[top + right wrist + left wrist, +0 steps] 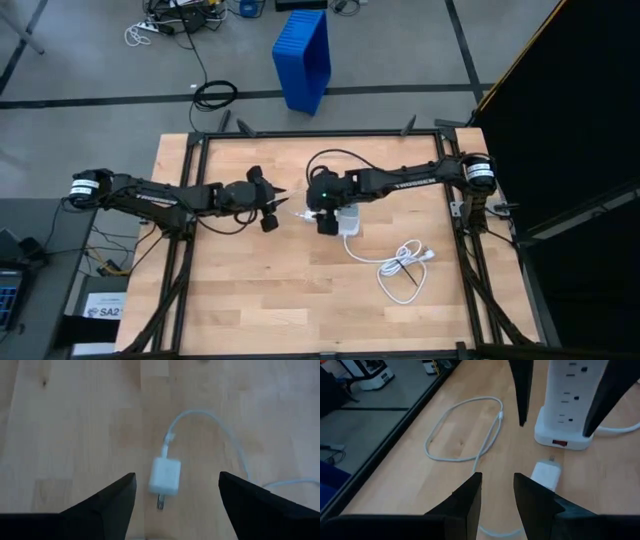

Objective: Insert USB
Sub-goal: Insert the charger adapter with cable into the outlet extension

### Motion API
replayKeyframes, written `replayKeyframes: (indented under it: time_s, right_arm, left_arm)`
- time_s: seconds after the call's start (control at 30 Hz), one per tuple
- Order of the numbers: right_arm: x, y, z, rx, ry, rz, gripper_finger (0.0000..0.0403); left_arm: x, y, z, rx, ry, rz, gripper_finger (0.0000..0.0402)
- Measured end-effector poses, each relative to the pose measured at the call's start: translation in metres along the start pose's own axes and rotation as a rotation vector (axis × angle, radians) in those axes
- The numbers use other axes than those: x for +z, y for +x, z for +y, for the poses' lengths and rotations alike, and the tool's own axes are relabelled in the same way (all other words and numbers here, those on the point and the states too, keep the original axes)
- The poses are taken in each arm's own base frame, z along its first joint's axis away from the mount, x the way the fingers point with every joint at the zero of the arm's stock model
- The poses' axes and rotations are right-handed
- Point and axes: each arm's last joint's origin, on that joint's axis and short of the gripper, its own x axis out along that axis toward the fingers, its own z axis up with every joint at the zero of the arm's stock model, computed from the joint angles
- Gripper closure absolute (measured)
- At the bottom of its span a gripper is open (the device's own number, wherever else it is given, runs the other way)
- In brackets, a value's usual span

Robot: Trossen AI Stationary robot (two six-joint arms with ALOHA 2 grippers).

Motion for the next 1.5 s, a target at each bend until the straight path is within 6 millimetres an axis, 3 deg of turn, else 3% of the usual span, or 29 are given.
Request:
replayKeyframes:
  time_s: [0.2, 0.3, 0.63, 1.1, 1.3, 1.5]
  right_arm:
    - [0.017, -0.018, -0.002, 0.001, -0.002, 0.017, 0.0156]
    - [0.015, -0.017, -0.004, 0.003, 0.000, 0.037, 0.0155]
    - [-0.013, 0.052, -0.003, 0.024, 0.003, 0.206, 0.0147]
    - [-0.035, 0.092, -0.003, 0.121, 0.063, 0.290, 0.0141]
    - [-0.035, 0.095, -0.004, 0.114, 0.062, 0.280, 0.0172]
    - [-0.034, 0.096, -0.004, 0.111, 0.060, 0.265, 0.0256]
  left_arm:
    - [0.000, 0.000, 0.000, 0.000, -0.001, -0.002, 0.0300]
    - [0.000, 0.000, 0.000, 0.000, -0.001, -0.004, 0.0300]
    - [0.001, 0.000, 0.000, 0.000, -0.003, -0.007, 0.0300]
    - [0.001, 0.000, 0.000, 0.000, -0.009, -0.006, 0.0300]
    - [0.000, 0.000, 0.000, 0.000, -0.009, -0.003, 0.0300]
    - [0.000, 0.000, 0.000, 0.000, -0.008, -0.002, 0.0300]
